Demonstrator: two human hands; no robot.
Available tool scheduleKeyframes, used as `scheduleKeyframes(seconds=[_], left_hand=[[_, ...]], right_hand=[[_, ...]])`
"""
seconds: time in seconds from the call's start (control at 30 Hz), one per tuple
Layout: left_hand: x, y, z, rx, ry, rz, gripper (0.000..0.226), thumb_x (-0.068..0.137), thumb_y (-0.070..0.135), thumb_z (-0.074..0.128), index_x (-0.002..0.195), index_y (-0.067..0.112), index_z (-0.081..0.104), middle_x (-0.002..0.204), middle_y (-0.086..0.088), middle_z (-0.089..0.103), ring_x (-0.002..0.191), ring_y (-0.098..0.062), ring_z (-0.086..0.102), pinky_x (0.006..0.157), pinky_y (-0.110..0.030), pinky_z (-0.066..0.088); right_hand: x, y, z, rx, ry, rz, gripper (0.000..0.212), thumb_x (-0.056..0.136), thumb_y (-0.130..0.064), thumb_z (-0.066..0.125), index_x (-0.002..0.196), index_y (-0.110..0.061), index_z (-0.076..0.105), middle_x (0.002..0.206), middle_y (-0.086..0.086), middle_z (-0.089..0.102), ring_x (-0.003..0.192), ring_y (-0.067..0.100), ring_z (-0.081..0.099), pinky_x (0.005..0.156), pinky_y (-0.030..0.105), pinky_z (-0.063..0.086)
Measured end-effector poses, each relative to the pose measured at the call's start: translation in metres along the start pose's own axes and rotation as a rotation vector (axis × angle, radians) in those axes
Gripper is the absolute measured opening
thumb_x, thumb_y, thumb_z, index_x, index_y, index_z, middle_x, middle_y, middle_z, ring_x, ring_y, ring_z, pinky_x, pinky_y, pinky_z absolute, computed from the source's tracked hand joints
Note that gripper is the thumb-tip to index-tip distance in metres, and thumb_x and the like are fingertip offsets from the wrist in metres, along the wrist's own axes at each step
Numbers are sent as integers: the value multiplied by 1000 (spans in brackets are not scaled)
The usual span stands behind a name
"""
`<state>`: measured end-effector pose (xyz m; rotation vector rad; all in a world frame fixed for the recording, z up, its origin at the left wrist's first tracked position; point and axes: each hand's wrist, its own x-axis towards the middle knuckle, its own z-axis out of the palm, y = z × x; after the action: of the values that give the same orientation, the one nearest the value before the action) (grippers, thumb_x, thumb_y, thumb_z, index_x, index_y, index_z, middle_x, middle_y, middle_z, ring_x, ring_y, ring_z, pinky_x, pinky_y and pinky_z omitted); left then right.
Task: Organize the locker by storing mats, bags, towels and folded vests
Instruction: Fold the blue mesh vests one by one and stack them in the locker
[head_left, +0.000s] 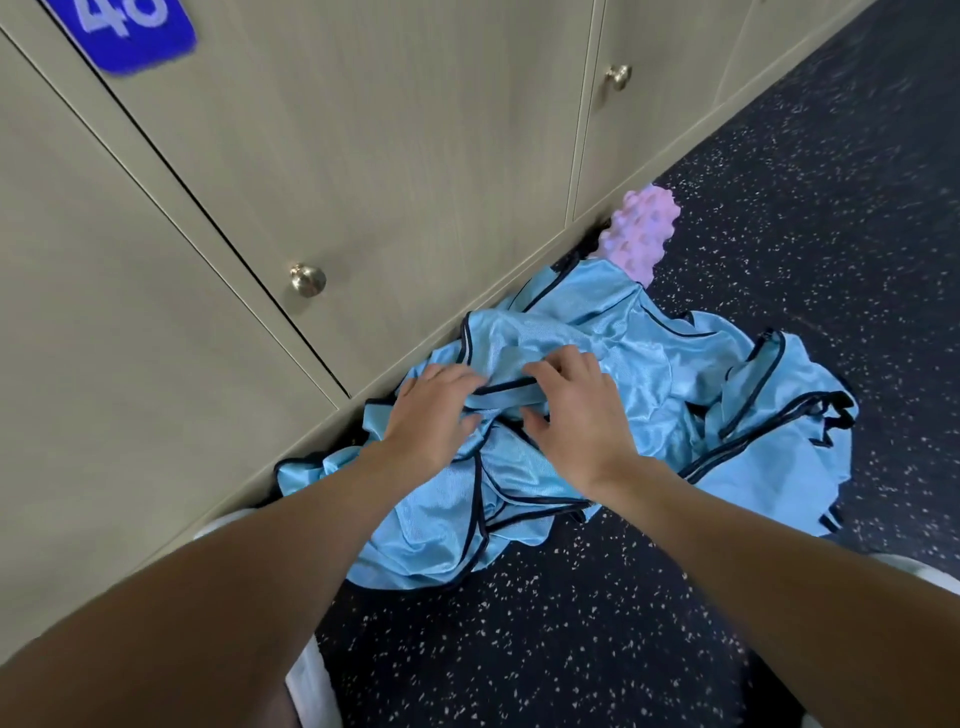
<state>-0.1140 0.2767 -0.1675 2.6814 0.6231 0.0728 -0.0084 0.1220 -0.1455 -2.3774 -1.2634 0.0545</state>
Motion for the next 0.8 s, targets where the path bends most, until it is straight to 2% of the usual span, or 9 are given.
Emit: scheduleKeyframes(seconds=[0.1,0.2,0.27,0.4,0.5,0.57,0.63,0.73,0.8], left_hand=[[3,-7,1,-100,64,8,27,93,18,68,119,15,70,111,3,67,110,-22,55,100,-45,41],[3,-6,-7,-114,114,83,13,91,14,68,103,14,72,97,6,66,98,-19,55,93,-46,44],[5,-1,-18,-165,137,132,8,91,14,67,98,14,68,95,6,65,93,-17,56,90,-44,46],[13,27,-58,-274,123,183,9,93,12,64,102,12,67,79,-4,69,64,-24,57,64,-41,47],[22,54,-94,-313,181,261,10,92,8,65,101,10,68,79,-4,70,67,-20,60,65,-29,45],[27,72,-122,-365,221,261,8,91,9,66,98,10,69,77,4,68,71,-7,62,68,-20,45],[30,90,-151,-441,258,233,11,90,10,69,100,11,70,80,12,66,73,4,61,71,-12,44],[28,117,-197,-591,257,172,19,87,15,75,105,12,70,85,5,69,78,-8,64,80,-23,51],[23,135,-229,-653,190,156,14,87,17,75,98,8,72,82,2,68,73,-8,58,74,-26,49]], right_hand=[[2,5,1,-6,-35,25,38,92,-27,61,129,-18,56,119,2,48,114,24,42,97,35,31],[2,7,0,3,-48,41,41,91,-35,62,130,-22,55,118,0,47,115,22,39,99,35,28],[4,6,-2,11,-21,23,44,87,-41,66,127,-24,58,114,-1,47,113,22,39,97,35,28],[13,-4,-13,38,35,39,45,82,-46,70,120,-24,60,111,-3,48,110,20,38,91,33,24],[24,-18,-37,152,112,93,18,90,-33,65,88,-21,51,91,-5,50,95,20,44,80,31,24],[33,-27,-69,356,108,150,26,95,-21,58,74,-20,42,71,-4,48,72,20,45,67,29,28],[42,-35,-107,506,105,160,22,96,-13,53,76,-15,44,63,-2,46,59,16,39,55,27,29],[54,-50,-173,536,178,135,11,94,-7,49,86,-3,53,64,2,48,56,12,38,50,24,28],[59,-63,-220,541,199,110,11,93,-7,48,89,-2,57,68,5,52,59,12,41,52,23,32]])
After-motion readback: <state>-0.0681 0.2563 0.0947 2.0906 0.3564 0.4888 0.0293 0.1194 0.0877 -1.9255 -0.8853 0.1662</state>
